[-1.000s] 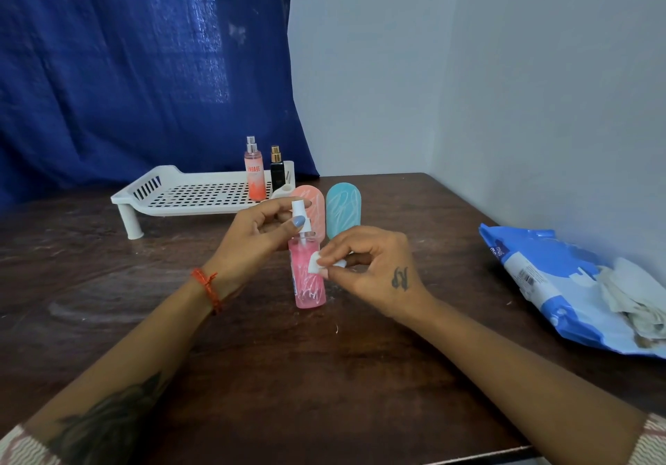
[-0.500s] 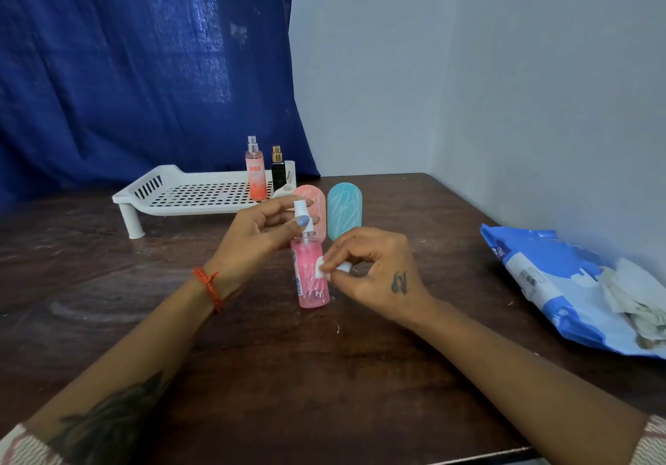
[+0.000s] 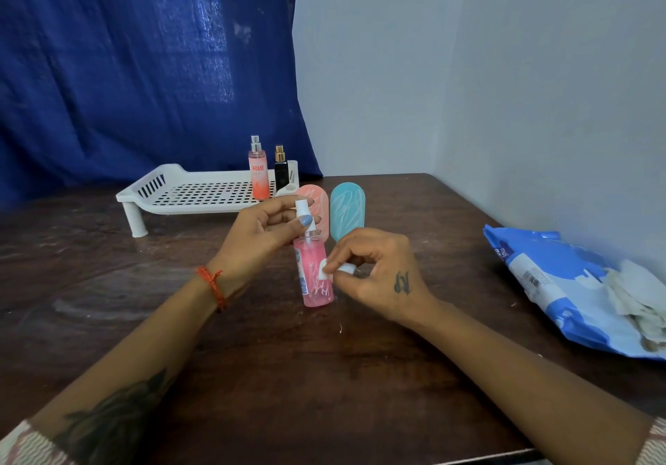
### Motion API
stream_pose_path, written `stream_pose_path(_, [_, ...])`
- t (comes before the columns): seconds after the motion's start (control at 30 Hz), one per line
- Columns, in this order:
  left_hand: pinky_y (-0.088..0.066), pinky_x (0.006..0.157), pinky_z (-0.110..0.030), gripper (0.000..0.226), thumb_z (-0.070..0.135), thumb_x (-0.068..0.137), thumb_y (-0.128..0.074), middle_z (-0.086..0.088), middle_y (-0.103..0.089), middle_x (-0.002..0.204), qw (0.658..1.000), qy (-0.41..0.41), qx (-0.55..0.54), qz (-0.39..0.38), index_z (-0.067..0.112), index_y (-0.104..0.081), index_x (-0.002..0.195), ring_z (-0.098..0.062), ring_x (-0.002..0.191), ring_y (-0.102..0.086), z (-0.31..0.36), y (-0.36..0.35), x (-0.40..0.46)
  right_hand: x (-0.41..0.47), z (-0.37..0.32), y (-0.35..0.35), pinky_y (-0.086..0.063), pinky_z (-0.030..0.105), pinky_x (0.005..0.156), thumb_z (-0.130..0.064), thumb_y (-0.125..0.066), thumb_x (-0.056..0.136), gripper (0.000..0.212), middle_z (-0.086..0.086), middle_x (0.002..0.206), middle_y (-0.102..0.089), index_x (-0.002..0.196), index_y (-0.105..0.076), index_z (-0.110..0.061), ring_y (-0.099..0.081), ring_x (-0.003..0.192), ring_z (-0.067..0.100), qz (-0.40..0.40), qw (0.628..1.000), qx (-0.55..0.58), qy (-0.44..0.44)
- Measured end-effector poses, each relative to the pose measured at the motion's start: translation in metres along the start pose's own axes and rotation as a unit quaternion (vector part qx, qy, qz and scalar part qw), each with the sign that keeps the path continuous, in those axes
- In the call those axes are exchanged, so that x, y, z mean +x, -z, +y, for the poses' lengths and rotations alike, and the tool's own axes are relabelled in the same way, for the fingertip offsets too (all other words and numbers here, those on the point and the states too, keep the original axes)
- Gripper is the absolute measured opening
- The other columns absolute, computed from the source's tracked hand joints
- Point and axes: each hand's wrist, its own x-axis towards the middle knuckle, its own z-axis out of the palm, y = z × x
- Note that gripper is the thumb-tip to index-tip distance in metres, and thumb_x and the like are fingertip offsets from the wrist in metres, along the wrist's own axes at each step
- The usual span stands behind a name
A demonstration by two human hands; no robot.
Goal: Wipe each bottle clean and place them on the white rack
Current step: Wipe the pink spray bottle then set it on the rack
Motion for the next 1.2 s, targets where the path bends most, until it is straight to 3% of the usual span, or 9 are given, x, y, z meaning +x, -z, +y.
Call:
stream_pose_path(0.2, [-0.056,0.074,-0.019,0.029,0.005,0.085,-0.059,-0.003,-0.071,0.097,1.000,-0.002,-0.009,0.011,0.016,-0.060,0.112,-0.008,0.086,-0.069,0.0003,0.0012,-0.0005,0.0014,0.0007,-0.0030,-0.048,0.008,0.072,-0.013,-0.072,0.076,0.012,-0.001,0.086,-0.071,0.087,-0.073,-0.009,-0.061,0.083,0.001,0.048,0.998,-0.026,0.009])
stream_pose_path(0.37, [-0.055,0.072,-0.017,0.027,0.007,0.085,-0.060,-0.003,-0.070,0.096,1.000,-0.010,0.001,0.009,0.020,-0.061,0.109,-0.006,0.085,-0.069,0.0018,0.0012,-0.0004,-0.0005,-0.0022,-0.0024,-0.052,0.014,0.077,-0.022,-0.068,0.078,0.017,0.001,0.090,-0.071,0.089,-0.074,-0.009,-0.062,0.087,0.003,0.022,0.999,-0.015,0.034])
stream_pose_path(0.6, [-0.055,0.072,-0.017,0.031,0.007,0.085,-0.060,-0.002,-0.070,0.093,1.000,-0.012,0.013,0.018,0.014,-0.060,0.115,-0.006,0.083,-0.069,0.0012,0.0012,-0.0002,0.0008,0.0018,-0.0019,-0.050,0.010,0.077,-0.013,-0.070,0.076,0.012,0.002,0.087,-0.072,0.087,-0.074,-0.009,-0.062,0.084,0.005,0.043,0.997,-0.055,0.035])
stream_pose_path(0.8, [-0.053,0.067,-0.013,0.032,0.008,0.084,-0.061,-0.003,-0.067,0.086,0.999,-0.026,0.026,0.021,0.012,-0.059,0.115,-0.002,0.076,-0.067,0.0007,-0.0001,-0.0008,-0.0017,-0.0056,-0.0040,-0.052,0.016,0.078,-0.009,-0.075,0.073,0.016,0.003,0.090,-0.071,0.089,-0.074,-0.009,-0.063,0.086,0.007,0.028,0.994,-0.061,0.086])
stream_pose_path(1.0, [-0.051,0.066,-0.010,0.033,0.010,0.084,-0.062,-0.002,-0.065,0.086,0.998,-0.025,0.043,0.032,0.015,-0.059,0.116,-0.006,0.078,-0.066,0.0005,-0.0014,-0.0008,-0.0006,-0.0019,-0.0023,-0.053,0.016,0.075,-0.014,-0.072,0.075,0.013,0.002,0.087,-0.072,0.087,-0.074,-0.009,-0.064,0.082,0.005,0.036,0.993,-0.084,0.072])
stream_pose_path(1.2, [-0.052,0.067,-0.010,0.031,0.011,0.082,-0.063,0.001,-0.066,0.084,0.998,-0.036,0.040,0.029,0.018,-0.059,0.111,0.002,0.074,-0.066,0.0023,-0.0017,-0.0023,-0.0015,-0.0049,-0.0054,-0.052,0.020,0.080,-0.009,-0.075,0.074,0.016,0.002,0.091,-0.072,0.090,-0.074,-0.010,-0.064,0.087,0.006,0.047,0.991,-0.071,0.103])
